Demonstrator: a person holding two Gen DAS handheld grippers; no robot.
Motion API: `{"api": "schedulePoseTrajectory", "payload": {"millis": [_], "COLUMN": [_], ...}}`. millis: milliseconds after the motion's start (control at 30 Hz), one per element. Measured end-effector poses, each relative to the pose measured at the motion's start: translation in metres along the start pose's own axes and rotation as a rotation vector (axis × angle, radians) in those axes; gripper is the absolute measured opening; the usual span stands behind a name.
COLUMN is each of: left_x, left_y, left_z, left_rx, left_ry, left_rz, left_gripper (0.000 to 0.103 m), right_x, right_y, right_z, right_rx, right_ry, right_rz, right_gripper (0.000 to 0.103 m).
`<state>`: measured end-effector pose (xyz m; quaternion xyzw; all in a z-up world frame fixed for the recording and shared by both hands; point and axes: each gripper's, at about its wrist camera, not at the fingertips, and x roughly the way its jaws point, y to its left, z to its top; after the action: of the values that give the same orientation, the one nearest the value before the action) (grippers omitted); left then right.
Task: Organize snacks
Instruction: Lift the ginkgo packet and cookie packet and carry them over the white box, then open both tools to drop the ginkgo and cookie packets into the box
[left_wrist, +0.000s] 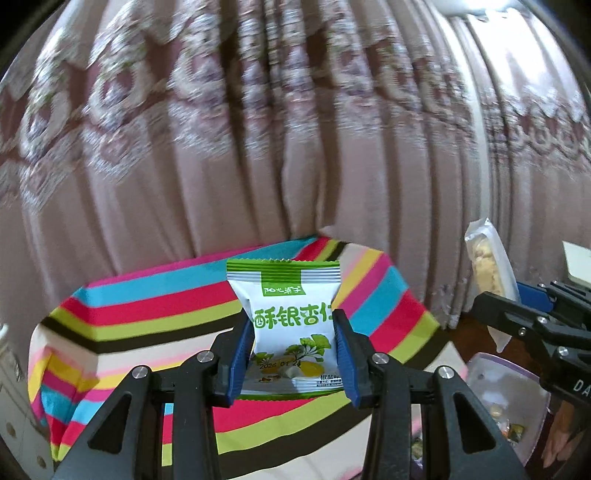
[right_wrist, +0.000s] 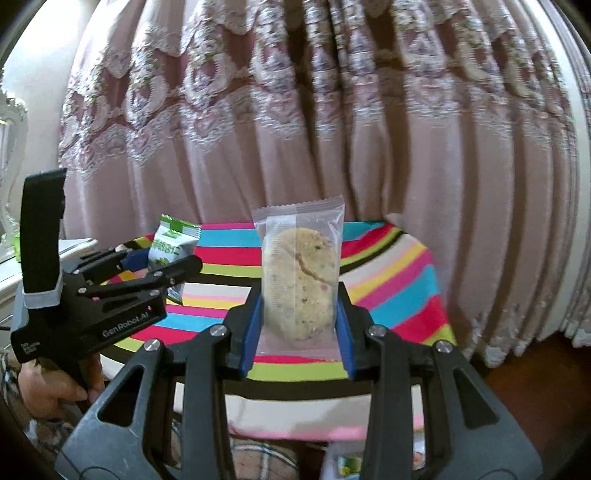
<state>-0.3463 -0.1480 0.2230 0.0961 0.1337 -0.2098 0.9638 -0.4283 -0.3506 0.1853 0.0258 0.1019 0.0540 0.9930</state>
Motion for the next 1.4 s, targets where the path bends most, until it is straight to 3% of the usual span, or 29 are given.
{"api": "schedulePoseTrajectory", "payload": {"millis": [333, 600, 767, 933, 1167, 1200, 1233, 1267, 1300, 1333, 1400], "left_x": [-0.015, 0.023, 0.063, 0.084, 0.085, 0.085, 0.084, 0.084, 0.084, 0.084, 0.083], "left_y": [-0.082, -0.162, -0.203, -0.225, -0.222, -0.223, -0.223, -0.222, -0.219, -0.216, -0.212], "left_z": [0.011, -0.013, -0.039, -0.068, -0.074, -0.074, -0.074, -0.073, -0.072, -0.071, -0.069], "left_rx": [0.137, 0.166, 0.131, 0.13, 0.143, 0.14, 0.134, 0.123, 0.108, 0.1, 0.109], "left_ry": [-0.027, 0.202, 0.41, 0.533, 0.529, 0.525, 0.523, 0.521, 0.515, 0.51, 0.504], "left_rz": [-0.145, -0.396, -0.513, -0.529, -0.502, -0.499, -0.503, -0.509, -0.508, -0.501, -0.472], "left_gripper": [0.043, 0.043, 0.043, 0.043, 0.044, 0.051, 0.07, 0.081, 0.095, 0.103, 0.103], "right_x": [-0.052, -0.075, -0.086, -0.086, -0.066, -0.062, -0.058, -0.057, -0.059, -0.059, -0.057], "right_y": [-0.065, -0.109, -0.138, -0.167, -0.178, -0.179, -0.179, -0.179, -0.178, -0.177, -0.178], "right_z": [-0.033, -0.079, -0.105, -0.127, -0.142, -0.143, -0.142, -0.14, -0.139, -0.138, -0.136], "right_rx": [0.096, 0.185, 0.25, 0.335, 0.385, 0.384, 0.38, 0.371, 0.364, 0.36, 0.359], "right_ry": [0.06, 0.229, 0.325, 0.39, 0.464, 0.477, 0.486, 0.483, 0.475, 0.472, 0.473], "right_rz": [-0.163, -0.288, -0.368, -0.406, -0.386, -0.379, -0.375, -0.378, -0.406, -0.421, -0.417], "right_gripper": [0.04, 0.04, 0.04, 0.04, 0.042, 0.051, 0.059, 0.076, 0.083, 0.086, 0.092]}}
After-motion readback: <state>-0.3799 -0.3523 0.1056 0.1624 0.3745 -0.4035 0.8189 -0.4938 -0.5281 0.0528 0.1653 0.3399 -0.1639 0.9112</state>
